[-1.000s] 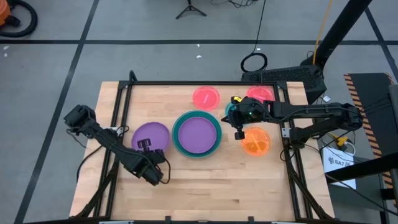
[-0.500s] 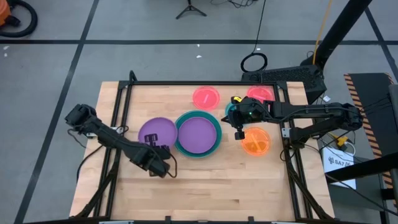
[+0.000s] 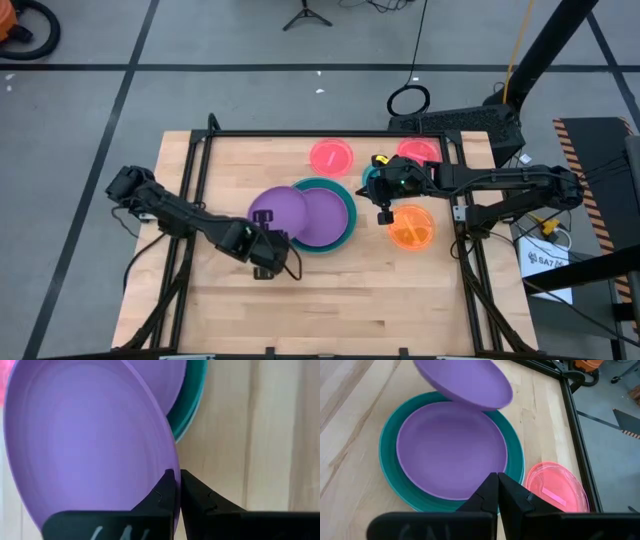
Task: Stack plastic plates
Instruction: Stack the violet plate on the violet plate
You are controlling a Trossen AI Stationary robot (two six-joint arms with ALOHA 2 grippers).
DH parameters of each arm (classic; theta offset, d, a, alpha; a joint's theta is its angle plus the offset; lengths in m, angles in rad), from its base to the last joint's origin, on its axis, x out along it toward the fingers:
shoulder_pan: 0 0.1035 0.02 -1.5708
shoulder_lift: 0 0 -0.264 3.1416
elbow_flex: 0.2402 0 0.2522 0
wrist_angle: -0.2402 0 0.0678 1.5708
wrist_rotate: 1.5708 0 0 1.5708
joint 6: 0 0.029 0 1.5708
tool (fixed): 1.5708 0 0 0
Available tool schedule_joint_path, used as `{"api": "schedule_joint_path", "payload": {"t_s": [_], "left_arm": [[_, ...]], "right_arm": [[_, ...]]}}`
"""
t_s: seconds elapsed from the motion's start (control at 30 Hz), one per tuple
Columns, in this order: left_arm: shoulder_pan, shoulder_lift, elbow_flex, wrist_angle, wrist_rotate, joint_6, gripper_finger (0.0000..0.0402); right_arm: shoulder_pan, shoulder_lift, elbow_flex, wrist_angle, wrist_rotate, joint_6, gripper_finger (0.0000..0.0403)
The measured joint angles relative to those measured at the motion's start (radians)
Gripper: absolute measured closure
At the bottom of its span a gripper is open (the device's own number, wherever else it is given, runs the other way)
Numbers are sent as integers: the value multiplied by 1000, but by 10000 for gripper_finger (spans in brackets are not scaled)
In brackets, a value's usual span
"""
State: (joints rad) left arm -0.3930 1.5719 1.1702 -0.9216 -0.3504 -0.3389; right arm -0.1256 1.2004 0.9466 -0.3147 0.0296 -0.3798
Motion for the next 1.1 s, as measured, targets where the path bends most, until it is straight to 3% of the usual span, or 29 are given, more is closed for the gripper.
{"api": "schedule_joint_path", "payload": {"t_s": [0.53, 0.87, 1.1], "left_arm": [[95, 11, 0, 191, 17, 251, 390], [182, 101, -1, 305, 167, 346, 390], [211, 103, 0, 324, 204, 372, 389]], "right_arm": [[0, 0, 0, -6, 0, -3, 401], [0, 0, 0, -14, 3, -7, 401], [0, 0, 0, -14, 3, -17, 401]]}}
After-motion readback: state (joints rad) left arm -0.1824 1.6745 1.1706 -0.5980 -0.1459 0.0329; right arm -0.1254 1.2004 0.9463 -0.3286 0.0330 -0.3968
